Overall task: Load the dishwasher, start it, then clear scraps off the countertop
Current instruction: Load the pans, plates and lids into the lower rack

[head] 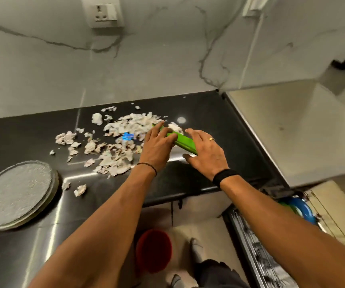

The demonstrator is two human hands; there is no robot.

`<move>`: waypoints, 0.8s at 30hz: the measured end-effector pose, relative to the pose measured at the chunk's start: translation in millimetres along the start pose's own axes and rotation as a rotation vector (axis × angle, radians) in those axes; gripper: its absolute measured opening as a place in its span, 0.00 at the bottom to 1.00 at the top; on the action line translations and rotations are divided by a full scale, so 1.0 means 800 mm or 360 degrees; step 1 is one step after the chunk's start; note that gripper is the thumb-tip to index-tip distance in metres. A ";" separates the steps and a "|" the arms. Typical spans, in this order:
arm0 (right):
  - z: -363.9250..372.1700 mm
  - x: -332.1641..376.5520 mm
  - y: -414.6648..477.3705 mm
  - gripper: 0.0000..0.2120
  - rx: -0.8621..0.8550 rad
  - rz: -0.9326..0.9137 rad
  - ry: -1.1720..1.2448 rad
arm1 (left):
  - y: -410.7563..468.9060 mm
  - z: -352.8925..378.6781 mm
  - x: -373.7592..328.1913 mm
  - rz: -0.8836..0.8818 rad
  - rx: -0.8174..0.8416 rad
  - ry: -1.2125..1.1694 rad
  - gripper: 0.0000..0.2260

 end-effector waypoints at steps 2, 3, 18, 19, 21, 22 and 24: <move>-0.020 -0.035 -0.023 0.39 -0.0002 0.0150 -0.0023 | 0.020 0.012 -0.038 0.0137 0.0032 -0.0050 0.11; -0.030 -0.054 -0.033 0.39 -0.0004 0.0224 -0.0044 | 0.030 0.018 -0.058 0.0202 0.0052 -0.0068 0.11; -0.134 -0.278 -0.192 0.38 -0.0040 0.1001 -0.0176 | 0.124 0.104 -0.341 0.0893 0.0342 -0.0414 0.14; -0.140 -0.293 -0.204 0.36 0.0002 0.1069 -0.0184 | 0.128 0.111 -0.362 0.0923 0.0358 -0.0417 0.14; -0.152 -0.322 -0.227 0.27 0.0087 0.1161 -0.0292 | 0.135 0.126 -0.401 0.0974 0.0398 -0.0431 0.13; -0.158 -0.335 -0.237 0.21 0.0105 0.1190 -0.0328 | 0.137 0.134 -0.420 0.1004 0.0414 -0.0430 0.12; -0.166 -0.364 -0.256 0.13 0.0119 0.1238 -0.0330 | 0.143 0.150 -0.455 0.1063 0.0441 -0.0421 0.12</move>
Point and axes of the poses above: each hand's wrist, its own y-axis towards the middle knuckle, its own z-axis out of the palm, x = y × z, the point moved 2 cm from there along y, towards the middle knuckle, and after that the axes turned 10 degrees about z, right-handed, at the moved point
